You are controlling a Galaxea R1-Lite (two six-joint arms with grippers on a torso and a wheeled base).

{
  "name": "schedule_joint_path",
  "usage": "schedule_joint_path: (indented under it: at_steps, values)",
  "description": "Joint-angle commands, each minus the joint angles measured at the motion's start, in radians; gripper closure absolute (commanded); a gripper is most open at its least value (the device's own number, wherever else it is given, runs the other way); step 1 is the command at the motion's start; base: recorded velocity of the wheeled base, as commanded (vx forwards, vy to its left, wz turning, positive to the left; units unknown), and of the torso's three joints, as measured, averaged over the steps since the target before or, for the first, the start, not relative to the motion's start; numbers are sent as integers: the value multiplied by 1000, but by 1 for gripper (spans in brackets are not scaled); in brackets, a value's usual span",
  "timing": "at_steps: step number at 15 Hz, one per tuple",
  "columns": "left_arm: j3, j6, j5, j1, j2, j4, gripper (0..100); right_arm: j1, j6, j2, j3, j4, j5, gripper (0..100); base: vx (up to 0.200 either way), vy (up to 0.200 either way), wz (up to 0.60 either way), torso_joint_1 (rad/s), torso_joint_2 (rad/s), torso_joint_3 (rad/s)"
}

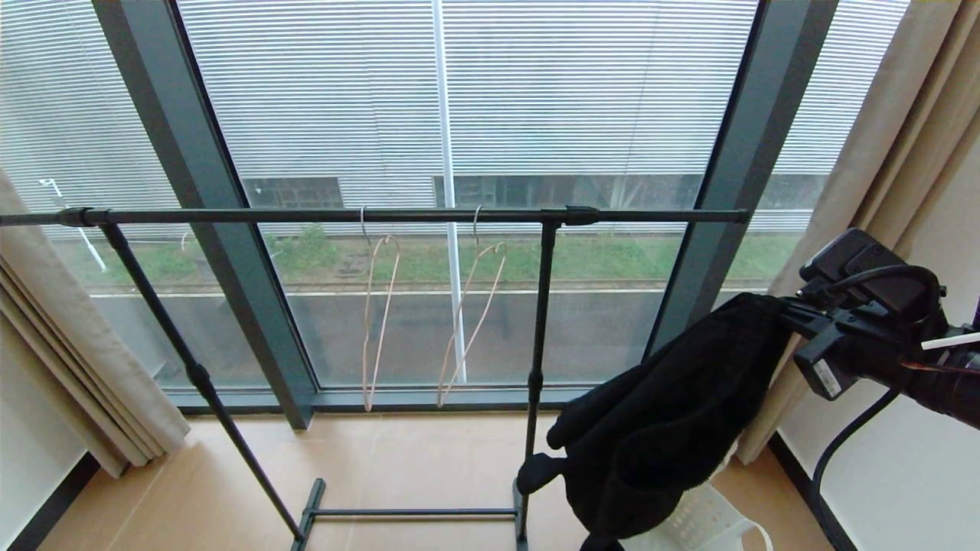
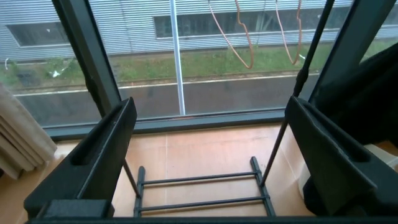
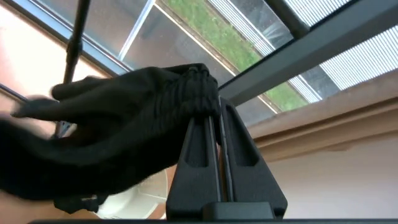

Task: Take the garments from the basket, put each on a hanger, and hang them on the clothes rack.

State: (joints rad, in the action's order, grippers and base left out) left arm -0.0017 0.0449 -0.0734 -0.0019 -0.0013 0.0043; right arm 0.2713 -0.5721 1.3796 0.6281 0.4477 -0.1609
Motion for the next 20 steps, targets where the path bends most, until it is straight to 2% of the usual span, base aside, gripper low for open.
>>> schedule_joint_path:
  at_steps: [1, 5, 16, 20]
  values:
    - [0, 0, 1, 0, 1, 0, 0, 0, 0, 1, -1, 0, 0, 100, -200, 0, 0, 2, 2, 7]
    - [0, -3, 1, 0, 1, 0, 0, 0, 0, 1, -10, 0, -2, 100, -200, 150, 0, 5, 6, 2]
    - [0, -3, 1, 0, 1, 0, 0, 0, -2, -1, -13, 0, 0, 100, 0, 200, 0, 1, -1, 2]
    - [0, -3, 1, 0, 1, 0, 0, 2, -2, 4, -16, 0, 0, 100, 0, 0, 0, 0, 0, 0]
